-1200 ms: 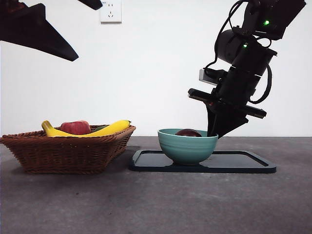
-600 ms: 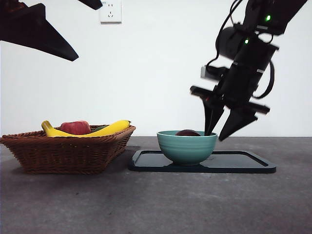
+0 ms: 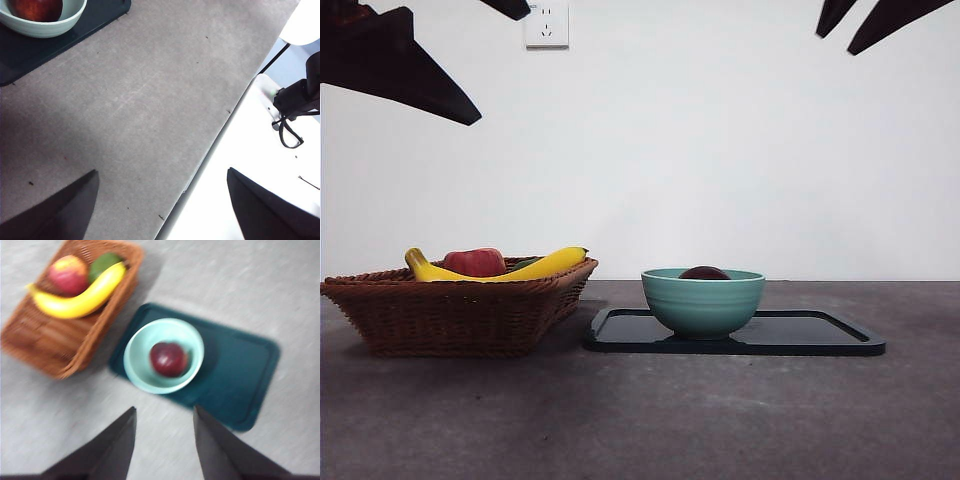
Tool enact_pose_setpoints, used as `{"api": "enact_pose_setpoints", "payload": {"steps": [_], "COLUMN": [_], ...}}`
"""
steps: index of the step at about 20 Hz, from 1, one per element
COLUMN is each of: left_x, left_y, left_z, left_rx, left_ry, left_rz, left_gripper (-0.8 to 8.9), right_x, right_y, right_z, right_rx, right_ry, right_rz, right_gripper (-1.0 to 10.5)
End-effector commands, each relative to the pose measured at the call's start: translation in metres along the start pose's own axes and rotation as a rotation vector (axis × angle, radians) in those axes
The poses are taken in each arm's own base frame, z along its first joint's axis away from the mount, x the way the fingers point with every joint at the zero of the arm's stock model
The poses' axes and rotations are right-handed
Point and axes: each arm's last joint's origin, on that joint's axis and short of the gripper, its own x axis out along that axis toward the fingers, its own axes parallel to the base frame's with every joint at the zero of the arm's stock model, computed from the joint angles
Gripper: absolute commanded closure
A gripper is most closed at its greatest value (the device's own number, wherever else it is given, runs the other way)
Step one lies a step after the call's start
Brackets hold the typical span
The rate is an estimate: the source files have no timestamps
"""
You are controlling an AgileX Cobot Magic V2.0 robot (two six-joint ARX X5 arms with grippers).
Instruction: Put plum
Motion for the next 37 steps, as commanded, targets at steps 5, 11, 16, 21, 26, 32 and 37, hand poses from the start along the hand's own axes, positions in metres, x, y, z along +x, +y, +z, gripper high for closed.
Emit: {"api": "enact_pose_setpoints", "payload": {"steps": [5, 11, 16, 21, 26, 32, 37], "left_x": [-0.001, -0.001, -0.001, -0.001, -0.001, -0.001, -0.008], "left_y": [-0.002, -0.002, -0.002, -0.002, -0.002, -0.002, -0.005], "left_z": [0.003, 0.003, 0.003, 0.003, 0.003, 0.006, 0.029], "left_rx": [0.016, 0.016, 0.016, 0.016, 0.016, -0.002, -0.002], "left_ry": [-0.010, -0.010, -0.010, -0.010, -0.010, -0.039, -0.175], "left_rz": [-0.010, -0.010, -0.010, -0.011, -0.011, -0.011, 0.026], "left_gripper": [4.12, 4.12, 4.12, 4.12, 4.12, 4.13, 4.11], "right_x": [-0.013, -0.016, -0.018, -0.018, -0.018, -0.018, -0.018], "right_y": [0.007, 0.006, 0.006, 0.006, 0.006, 0.006, 0.006], "right_z": [-0.062, -0.109, -0.114, -0.114, -0.114, -0.114, -0.114], "right_rx": [-0.051, -0.067, -0.070, -0.070, -0.070, -0.069, -0.068], "right_ry": [-0.014, -0.017, -0.028, -0.026, -0.026, -0.026, -0.026], "right_rz": [0.094, 0.156, 0.158, 0.158, 0.158, 0.158, 0.158], "right_gripper": [7.6, 7.6, 7.6, 7.6, 7.6, 7.6, 7.6]}}
